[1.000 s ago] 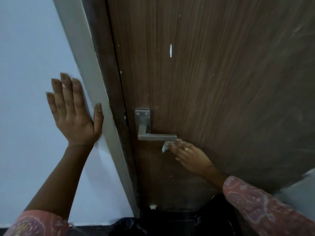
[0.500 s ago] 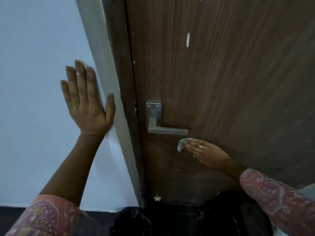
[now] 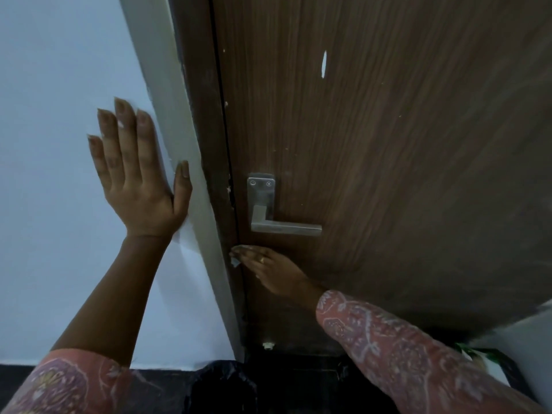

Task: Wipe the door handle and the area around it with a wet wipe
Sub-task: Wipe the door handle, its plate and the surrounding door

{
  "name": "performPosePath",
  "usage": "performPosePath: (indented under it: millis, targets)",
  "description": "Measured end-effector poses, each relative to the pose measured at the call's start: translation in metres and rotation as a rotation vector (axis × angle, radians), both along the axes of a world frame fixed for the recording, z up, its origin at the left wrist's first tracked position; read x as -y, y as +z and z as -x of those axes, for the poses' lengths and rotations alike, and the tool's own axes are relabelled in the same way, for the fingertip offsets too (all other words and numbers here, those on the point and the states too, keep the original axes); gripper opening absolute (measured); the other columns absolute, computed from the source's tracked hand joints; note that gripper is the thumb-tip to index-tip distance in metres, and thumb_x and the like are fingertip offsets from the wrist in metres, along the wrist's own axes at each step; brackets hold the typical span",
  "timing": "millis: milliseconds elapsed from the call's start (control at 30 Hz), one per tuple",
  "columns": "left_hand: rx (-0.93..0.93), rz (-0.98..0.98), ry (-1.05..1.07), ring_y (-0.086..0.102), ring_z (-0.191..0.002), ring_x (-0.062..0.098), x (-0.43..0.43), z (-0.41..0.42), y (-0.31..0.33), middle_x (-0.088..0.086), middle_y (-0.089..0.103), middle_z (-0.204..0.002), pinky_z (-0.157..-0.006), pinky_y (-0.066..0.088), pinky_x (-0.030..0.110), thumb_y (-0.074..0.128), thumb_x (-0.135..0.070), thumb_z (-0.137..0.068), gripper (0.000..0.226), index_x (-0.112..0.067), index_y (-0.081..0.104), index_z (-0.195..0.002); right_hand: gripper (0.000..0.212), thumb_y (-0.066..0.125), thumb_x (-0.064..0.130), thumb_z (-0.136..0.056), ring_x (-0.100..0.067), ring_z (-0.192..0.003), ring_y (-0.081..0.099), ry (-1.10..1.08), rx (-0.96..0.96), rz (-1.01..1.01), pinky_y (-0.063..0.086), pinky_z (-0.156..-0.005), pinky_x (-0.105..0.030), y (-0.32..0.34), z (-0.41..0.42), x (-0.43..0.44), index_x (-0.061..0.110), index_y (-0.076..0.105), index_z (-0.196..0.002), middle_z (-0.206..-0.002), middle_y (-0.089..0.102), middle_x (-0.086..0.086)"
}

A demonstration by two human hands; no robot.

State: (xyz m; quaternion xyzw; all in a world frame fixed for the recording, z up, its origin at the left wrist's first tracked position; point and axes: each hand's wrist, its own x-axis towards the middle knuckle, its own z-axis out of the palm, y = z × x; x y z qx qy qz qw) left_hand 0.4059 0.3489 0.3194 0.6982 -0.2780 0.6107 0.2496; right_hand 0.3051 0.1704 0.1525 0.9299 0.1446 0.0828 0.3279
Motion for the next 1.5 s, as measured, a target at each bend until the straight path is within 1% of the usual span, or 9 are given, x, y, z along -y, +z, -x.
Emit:
performPosePath:
  millis: [200, 267, 467, 667, 867, 1033, 1233, 1367, 1500]
  targets:
    - [0.004, 0.001, -0.009, 0.002, -0.142, 0.015, 0.000, -0.001, -0.001, 0.030, 0.031, -0.137, -0.118, 0.004, 0.034, 0.038, -0.031, -0.094, 0.060, -0.001, 0.020, -0.143, 0.054, 0.026, 0.021, -0.090, -0.016, -0.140, 0.026, -0.034, -0.001, 0.054, -0.002, -0.116, -0.037, 0.002, 0.032, 0.045, 0.009, 0.027, -0.143, -0.151, 0.032, -0.002]
    - [0.014, -0.004, -0.010, 0.002, -0.142, 0.015, 0.000, -0.002, -0.001, 0.029, 0.030, -0.137, -0.118, 0.004, 0.034, 0.039, -0.031, -0.094, 0.064, -0.007, 0.010, -0.146, 0.055, 0.027, 0.020, -0.088, -0.013, -0.137, 0.032, -0.077, 0.001, 0.053, -0.007, -0.116, -0.037, 0.005, 0.050, 0.067, 0.013, 0.037, -0.141, -0.148, 0.038, 0.002]
    - [0.025, -0.006, -0.010, 0.001, -0.142, 0.014, 0.001, -0.003, -0.002, 0.026, 0.028, -0.138, -0.118, 0.002, 0.033, 0.039, -0.031, -0.093, 0.066, -0.011, 0.006, -0.146, 0.044, 0.041, 0.026, -0.088, -0.014, -0.125, 0.035, -0.069, 0.296, 0.018, 0.010, -0.111, -0.036, 0.043, 0.074, 0.104, 0.015, 0.052, -0.129, -0.132, 0.057, 0.004]
    - [0.006, -0.023, -0.004, -0.001, -0.142, 0.014, 0.001, -0.003, -0.002, 0.008, 0.003, -0.155, -0.118, 0.002, 0.033, 0.039, -0.032, -0.092, 0.067, -0.013, 0.004, -0.147, 0.053, 0.035, 0.031, -0.096, -0.011, -0.138, 0.023, -0.049, 0.516, 0.008, 0.008, -0.113, -0.038, 0.094, 0.071, 0.109, 0.018, 0.025, -0.146, -0.153, 0.018, 0.007]
    - [0.017, -0.034, -0.017, -0.001, -0.142, 0.013, 0.001, -0.003, -0.001, -0.009, -0.006, -0.154, -0.118, 0.002, 0.033, 0.040, -0.032, -0.091, 0.069, -0.015, 0.003, -0.147, 0.056, 0.031, 0.027, -0.097, -0.011, -0.142, 0.015, -0.029, 0.462, 0.067, 0.000, -0.114, -0.040, 0.125, 0.068, 0.106, 0.018, 0.015, -0.149, -0.155, 0.013, 0.006]
    - [0.010, -0.010, 0.011, 0.001, -0.142, 0.015, 0.002, -0.005, -0.003, 0.024, 0.022, -0.145, -0.118, 0.003, 0.034, 0.039, -0.031, -0.093, 0.066, -0.011, 0.006, -0.146, 0.064, 0.023, 0.003, -0.087, -0.015, -0.142, 0.011, 0.015, 0.455, 0.097, -0.009, -0.114, -0.043, 0.145, 0.059, 0.093, 0.015, 0.011, -0.149, -0.156, 0.012, 0.005]
    - [0.012, -0.008, 0.000, 0.000, -0.142, 0.014, 0.002, -0.004, -0.004, 0.026, 0.026, -0.140, -0.118, 0.003, 0.033, 0.038, -0.032, -0.093, 0.065, -0.011, 0.006, -0.146, 0.064, 0.029, 0.010, -0.089, -0.018, -0.143, 0.008, 0.039, 0.420, 0.163, -0.014, -0.112, -0.045, 0.149, 0.039, 0.067, 0.014, 0.006, -0.148, -0.158, 0.009, 0.003]
    - [0.019, -0.039, 0.005, -0.001, -0.143, 0.014, 0.000, -0.004, -0.002, -0.002, -0.004, -0.156, -0.118, 0.003, 0.034, 0.038, -0.033, -0.093, 0.067, -0.014, 0.003, -0.147, 0.056, 0.033, 0.024, -0.096, -0.018, -0.143, 0.013, 0.057, 0.388, 0.162, -0.009, -0.114, -0.046, 0.160, 0.043, 0.070, 0.013, 0.017, -0.148, -0.157, 0.016, 0.002]
    - [0.023, -0.049, 0.011, -0.001, -0.143, 0.014, -0.001, -0.005, -0.002, -0.009, -0.006, -0.154, -0.118, 0.003, 0.034, 0.039, -0.034, -0.092, 0.067, -0.017, 0.004, -0.147, 0.052, 0.027, 0.030, -0.097, -0.017, -0.143, 0.011, 0.146, 0.265, 0.185, -0.002, -0.114, -0.046, 0.172, 0.041, 0.087, 0.016, 0.026, -0.146, -0.155, 0.021, 0.005]
